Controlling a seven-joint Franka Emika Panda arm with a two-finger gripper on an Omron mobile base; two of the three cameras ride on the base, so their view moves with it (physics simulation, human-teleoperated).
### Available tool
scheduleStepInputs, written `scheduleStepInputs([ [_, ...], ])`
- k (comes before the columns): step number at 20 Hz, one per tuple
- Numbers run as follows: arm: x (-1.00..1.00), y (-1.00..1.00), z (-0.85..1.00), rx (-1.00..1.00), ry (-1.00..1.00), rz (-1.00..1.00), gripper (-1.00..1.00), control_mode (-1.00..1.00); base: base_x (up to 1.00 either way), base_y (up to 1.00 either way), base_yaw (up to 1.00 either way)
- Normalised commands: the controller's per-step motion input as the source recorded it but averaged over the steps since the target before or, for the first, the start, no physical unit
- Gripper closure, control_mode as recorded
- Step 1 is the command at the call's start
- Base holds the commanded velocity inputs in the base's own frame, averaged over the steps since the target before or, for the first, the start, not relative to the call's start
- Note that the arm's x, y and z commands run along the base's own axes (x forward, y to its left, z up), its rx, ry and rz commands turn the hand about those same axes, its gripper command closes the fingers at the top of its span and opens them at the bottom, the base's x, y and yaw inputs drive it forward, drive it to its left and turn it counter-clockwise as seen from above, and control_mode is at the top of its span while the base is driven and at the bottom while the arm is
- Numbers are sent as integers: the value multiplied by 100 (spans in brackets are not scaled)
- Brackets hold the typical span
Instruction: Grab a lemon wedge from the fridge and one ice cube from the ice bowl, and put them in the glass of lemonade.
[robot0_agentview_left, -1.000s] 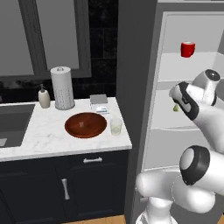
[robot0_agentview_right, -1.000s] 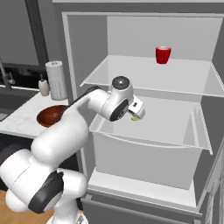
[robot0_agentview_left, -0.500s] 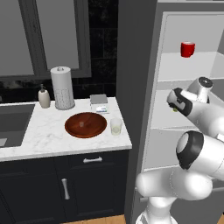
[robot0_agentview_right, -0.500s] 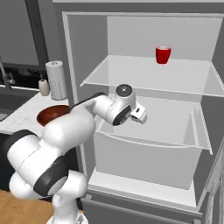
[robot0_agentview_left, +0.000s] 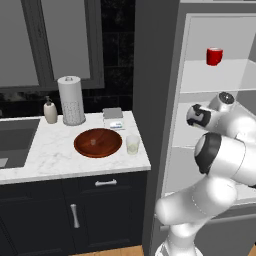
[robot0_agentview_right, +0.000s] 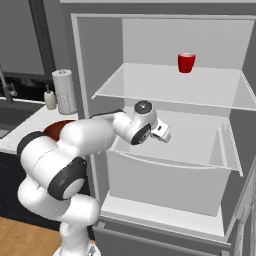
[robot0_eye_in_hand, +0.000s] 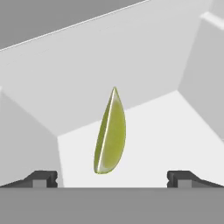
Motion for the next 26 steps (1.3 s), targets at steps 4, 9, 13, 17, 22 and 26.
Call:
scheduleStepInputs([
  [4, 52, -8, -21, 0, 11, 0, -100, -100, 0, 0, 0],
  [9, 34, -13, -6, 0, 0, 0, -100, -100, 0, 0, 0],
  [13, 23, -27, -17, 0, 5, 1, -100, -100, 0, 0, 0],
  [17, 0, -8, -60, -1, 10, 1, 100, -100, 0, 0, 0],
  [22, 0, 0, -16, -1, 1, 0, 100, -100, 0, 0, 0],
  [26, 0, 0, 0, 0, 0, 0, 100, -100, 0, 0, 0],
])
